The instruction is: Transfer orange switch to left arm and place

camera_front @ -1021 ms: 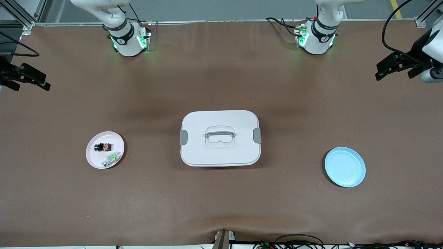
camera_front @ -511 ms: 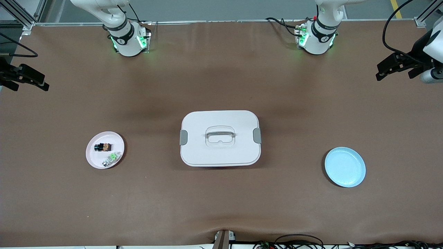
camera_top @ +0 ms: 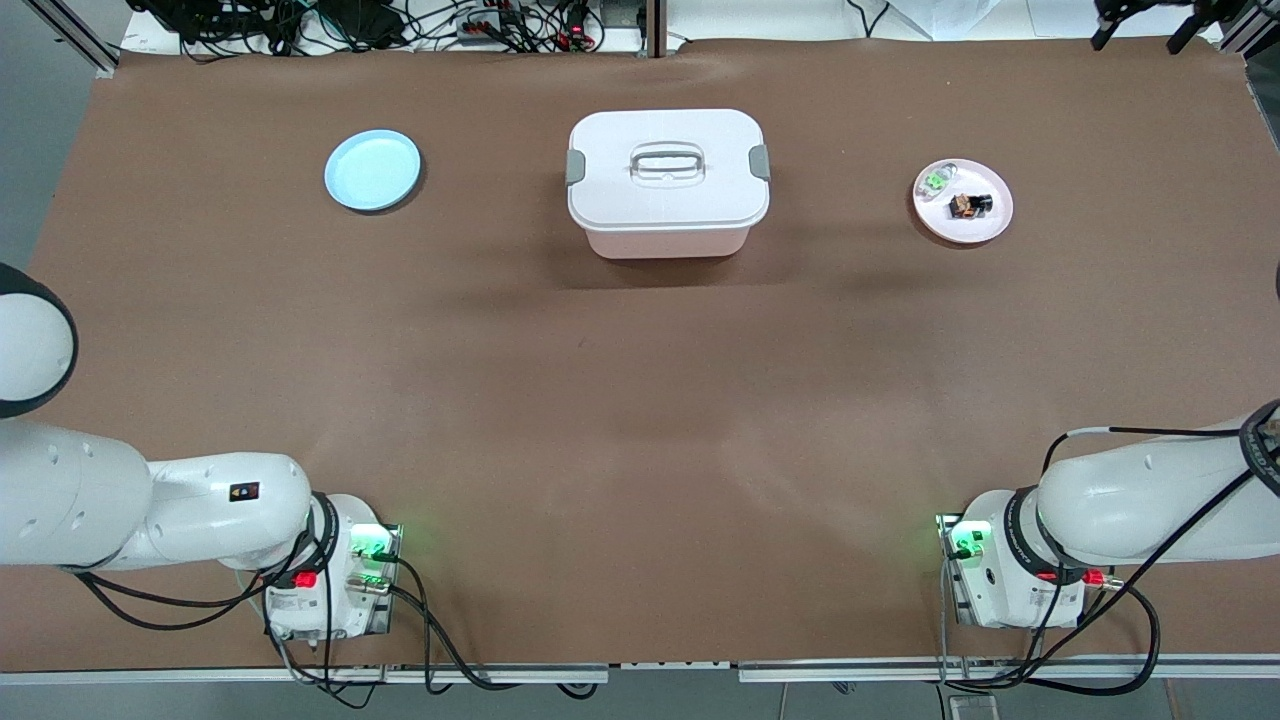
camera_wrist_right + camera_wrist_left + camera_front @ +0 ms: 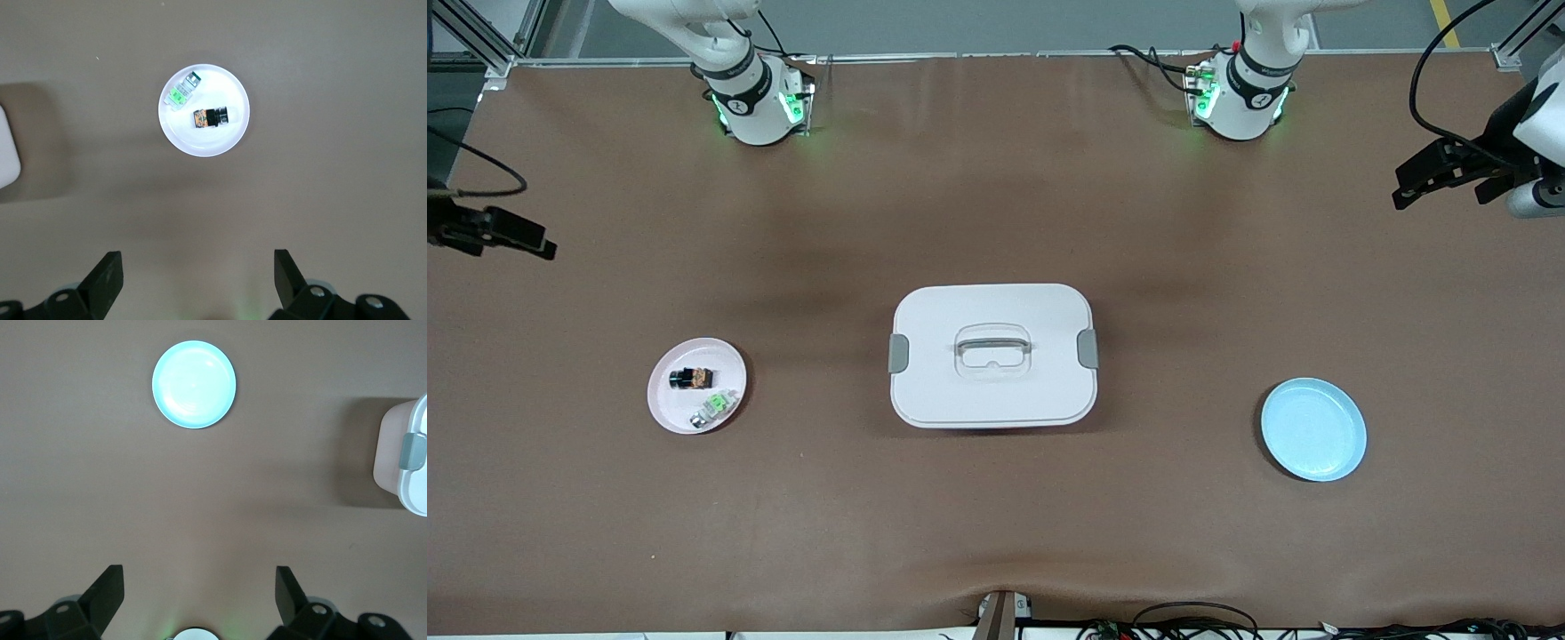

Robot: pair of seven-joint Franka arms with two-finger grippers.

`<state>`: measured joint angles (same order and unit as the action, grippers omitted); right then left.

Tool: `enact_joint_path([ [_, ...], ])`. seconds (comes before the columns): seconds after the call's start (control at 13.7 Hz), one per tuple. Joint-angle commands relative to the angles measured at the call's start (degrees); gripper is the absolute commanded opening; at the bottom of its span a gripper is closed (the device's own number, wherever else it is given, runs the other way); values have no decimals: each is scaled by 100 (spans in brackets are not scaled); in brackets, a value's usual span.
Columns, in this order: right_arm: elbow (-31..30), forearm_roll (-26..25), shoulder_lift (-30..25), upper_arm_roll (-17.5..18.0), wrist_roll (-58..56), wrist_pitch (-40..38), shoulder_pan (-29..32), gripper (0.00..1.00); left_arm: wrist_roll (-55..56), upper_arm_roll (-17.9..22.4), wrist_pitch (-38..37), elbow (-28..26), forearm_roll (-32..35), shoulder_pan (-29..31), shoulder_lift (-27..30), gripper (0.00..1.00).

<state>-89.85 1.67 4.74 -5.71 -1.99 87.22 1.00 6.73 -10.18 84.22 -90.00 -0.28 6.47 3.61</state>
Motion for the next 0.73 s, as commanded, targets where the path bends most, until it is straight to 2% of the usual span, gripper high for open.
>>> enact_joint_path([
  [0.0,170,-44,194,35,-47,-21,67,100,-22,-54,-64,70,107,29,-80,100],
  [0.15,178,-17,510,35,-38,14,136,100,-49,-54,-64,53,107,29,-63,100],
  [0.51,91,53,616,35,-38,523,172,100,-49,-54,-64,9,107,38,-10,100],
  [0.66,-146,44,625,44,-47,909,120,100,-49,-54,-64,-26,107,38,-1,100],
])
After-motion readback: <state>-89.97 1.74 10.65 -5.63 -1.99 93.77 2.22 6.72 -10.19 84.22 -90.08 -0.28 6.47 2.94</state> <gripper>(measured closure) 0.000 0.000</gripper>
